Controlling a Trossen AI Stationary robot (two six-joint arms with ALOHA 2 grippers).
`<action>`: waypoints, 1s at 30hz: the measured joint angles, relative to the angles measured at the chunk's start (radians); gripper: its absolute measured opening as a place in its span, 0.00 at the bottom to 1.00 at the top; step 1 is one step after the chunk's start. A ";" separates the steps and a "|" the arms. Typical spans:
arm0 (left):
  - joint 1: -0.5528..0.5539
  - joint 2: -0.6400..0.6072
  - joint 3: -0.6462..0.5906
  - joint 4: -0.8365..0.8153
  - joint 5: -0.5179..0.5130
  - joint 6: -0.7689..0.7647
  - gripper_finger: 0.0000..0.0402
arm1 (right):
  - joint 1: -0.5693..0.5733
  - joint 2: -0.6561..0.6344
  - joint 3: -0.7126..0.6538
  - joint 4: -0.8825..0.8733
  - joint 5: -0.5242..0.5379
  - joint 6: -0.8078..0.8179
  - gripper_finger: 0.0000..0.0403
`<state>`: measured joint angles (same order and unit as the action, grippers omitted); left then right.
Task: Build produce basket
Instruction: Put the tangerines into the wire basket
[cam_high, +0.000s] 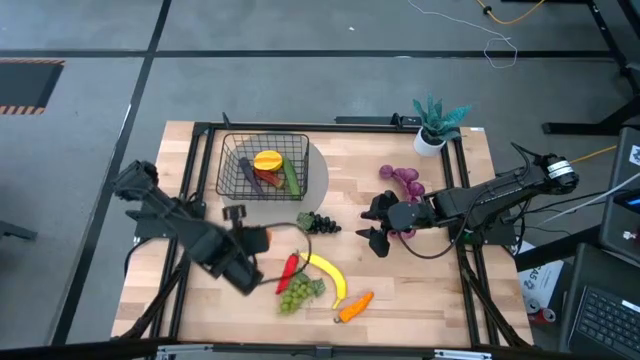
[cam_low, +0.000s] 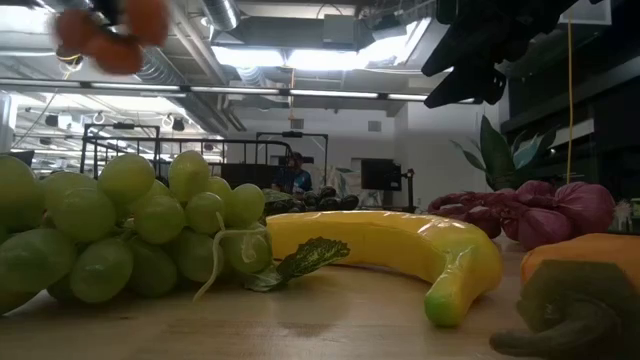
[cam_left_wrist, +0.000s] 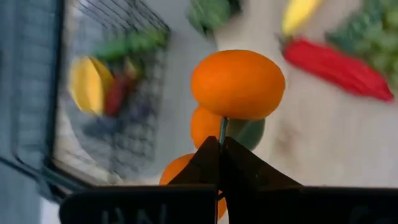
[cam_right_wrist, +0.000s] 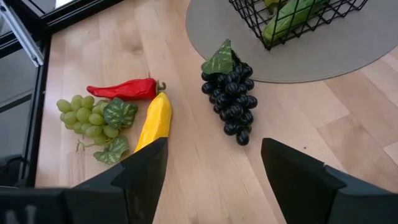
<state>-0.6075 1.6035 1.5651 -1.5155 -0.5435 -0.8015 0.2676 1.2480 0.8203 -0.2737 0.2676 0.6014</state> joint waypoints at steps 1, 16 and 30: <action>0.028 0.000 0.016 -0.025 -0.032 0.026 0.00 | 0.000 0.000 0.000 0.000 0.000 0.000 0.65; 0.784 -0.176 0.046 0.129 0.066 0.661 0.00 | 0.000 0.000 0.000 -0.002 0.002 -0.069 0.65; 1.096 -0.175 -0.134 0.221 0.353 0.784 0.04 | 0.000 0.000 0.000 -0.003 0.026 -0.017 0.65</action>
<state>0.4886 1.4284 1.4306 -1.2946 -0.1901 -0.0177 0.2676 1.2484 0.8200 -0.2768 0.2939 0.5846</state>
